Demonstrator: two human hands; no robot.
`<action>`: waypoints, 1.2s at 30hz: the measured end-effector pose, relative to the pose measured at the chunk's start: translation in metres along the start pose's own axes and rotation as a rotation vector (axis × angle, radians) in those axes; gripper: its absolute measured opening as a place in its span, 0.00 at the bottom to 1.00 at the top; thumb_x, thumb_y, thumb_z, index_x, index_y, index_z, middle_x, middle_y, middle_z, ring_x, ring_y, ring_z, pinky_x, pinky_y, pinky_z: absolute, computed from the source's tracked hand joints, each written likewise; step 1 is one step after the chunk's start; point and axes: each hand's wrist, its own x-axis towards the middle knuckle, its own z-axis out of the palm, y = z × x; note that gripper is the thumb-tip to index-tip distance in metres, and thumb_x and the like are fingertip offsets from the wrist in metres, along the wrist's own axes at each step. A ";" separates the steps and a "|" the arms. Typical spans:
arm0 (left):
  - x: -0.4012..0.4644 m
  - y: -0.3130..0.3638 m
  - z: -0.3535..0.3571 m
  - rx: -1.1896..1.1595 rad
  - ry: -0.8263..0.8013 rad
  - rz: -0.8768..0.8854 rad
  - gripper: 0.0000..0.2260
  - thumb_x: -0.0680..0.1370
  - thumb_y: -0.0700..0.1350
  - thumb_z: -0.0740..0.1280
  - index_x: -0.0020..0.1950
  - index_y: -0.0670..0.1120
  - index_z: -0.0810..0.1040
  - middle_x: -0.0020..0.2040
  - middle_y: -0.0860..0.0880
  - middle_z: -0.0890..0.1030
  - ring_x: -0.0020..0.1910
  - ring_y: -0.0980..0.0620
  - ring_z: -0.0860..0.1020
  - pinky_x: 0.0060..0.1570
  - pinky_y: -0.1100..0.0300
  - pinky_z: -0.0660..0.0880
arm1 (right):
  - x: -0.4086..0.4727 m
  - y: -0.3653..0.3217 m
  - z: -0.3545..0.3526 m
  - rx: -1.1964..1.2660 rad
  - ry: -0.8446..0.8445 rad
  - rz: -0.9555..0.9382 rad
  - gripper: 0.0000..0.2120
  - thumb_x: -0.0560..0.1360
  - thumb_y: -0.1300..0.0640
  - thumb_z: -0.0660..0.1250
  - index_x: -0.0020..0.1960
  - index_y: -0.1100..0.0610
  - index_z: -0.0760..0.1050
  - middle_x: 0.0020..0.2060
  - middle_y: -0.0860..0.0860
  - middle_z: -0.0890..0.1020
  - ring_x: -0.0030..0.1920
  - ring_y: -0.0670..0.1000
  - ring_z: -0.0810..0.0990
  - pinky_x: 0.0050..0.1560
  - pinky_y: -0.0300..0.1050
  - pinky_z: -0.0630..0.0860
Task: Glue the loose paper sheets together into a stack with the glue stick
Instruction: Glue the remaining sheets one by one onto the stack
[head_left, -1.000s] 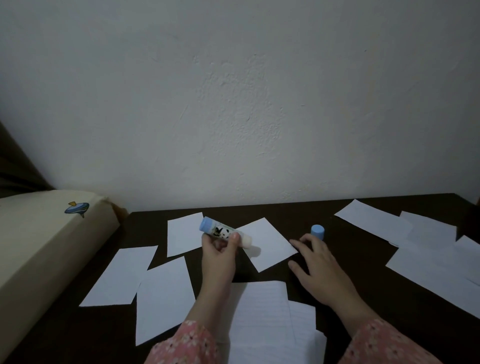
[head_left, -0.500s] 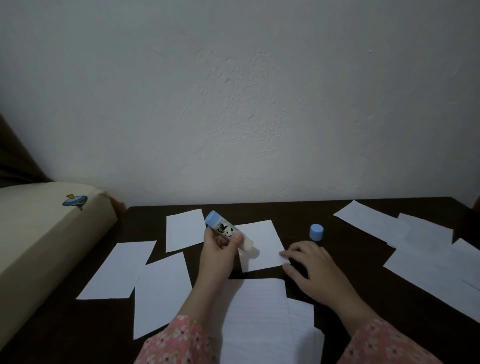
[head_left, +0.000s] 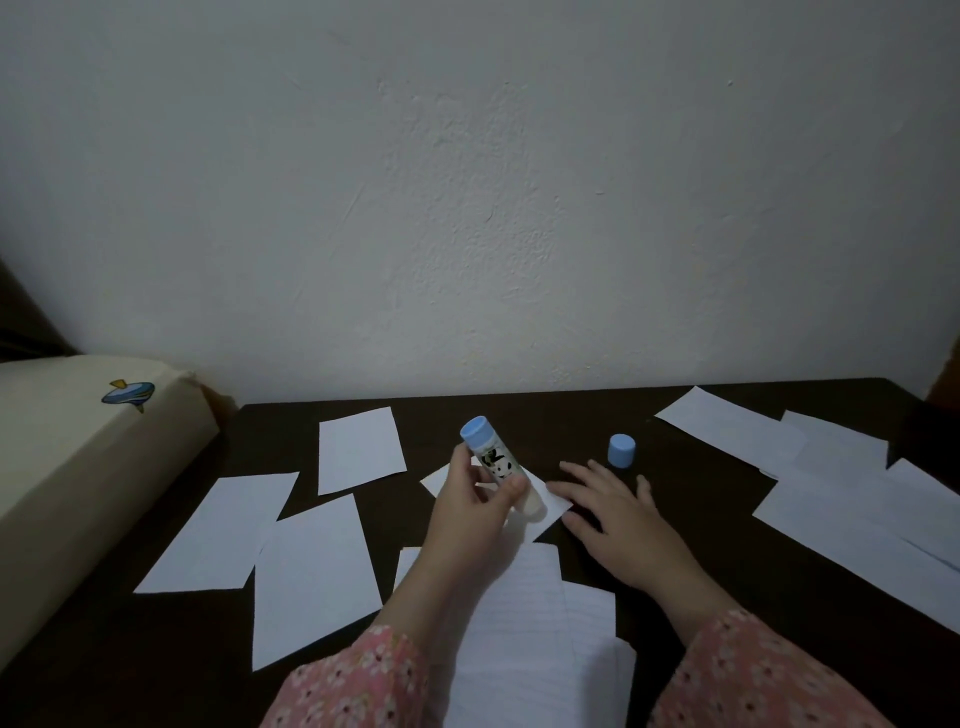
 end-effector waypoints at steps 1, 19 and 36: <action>0.000 -0.001 0.002 -0.018 -0.003 -0.012 0.19 0.78 0.44 0.67 0.66 0.55 0.66 0.55 0.54 0.76 0.49 0.60 0.74 0.38 0.67 0.69 | 0.000 0.000 0.000 0.001 -0.019 0.003 0.20 0.81 0.48 0.56 0.72 0.36 0.61 0.76 0.37 0.55 0.77 0.43 0.46 0.73 0.62 0.39; 0.011 -0.010 -0.004 -0.133 0.044 -0.061 0.22 0.78 0.45 0.67 0.70 0.52 0.65 0.52 0.54 0.76 0.50 0.57 0.75 0.43 0.61 0.72 | -0.003 0.000 -0.002 0.052 0.046 0.028 0.15 0.79 0.46 0.60 0.65 0.40 0.71 0.73 0.39 0.61 0.75 0.42 0.52 0.75 0.57 0.42; 0.010 -0.011 0.009 0.139 -0.020 0.099 0.19 0.78 0.46 0.67 0.66 0.57 0.65 0.53 0.57 0.74 0.48 0.61 0.74 0.35 0.71 0.69 | -0.003 0.000 -0.003 0.094 0.081 0.048 0.14 0.80 0.47 0.60 0.65 0.39 0.72 0.71 0.39 0.65 0.73 0.42 0.57 0.76 0.57 0.46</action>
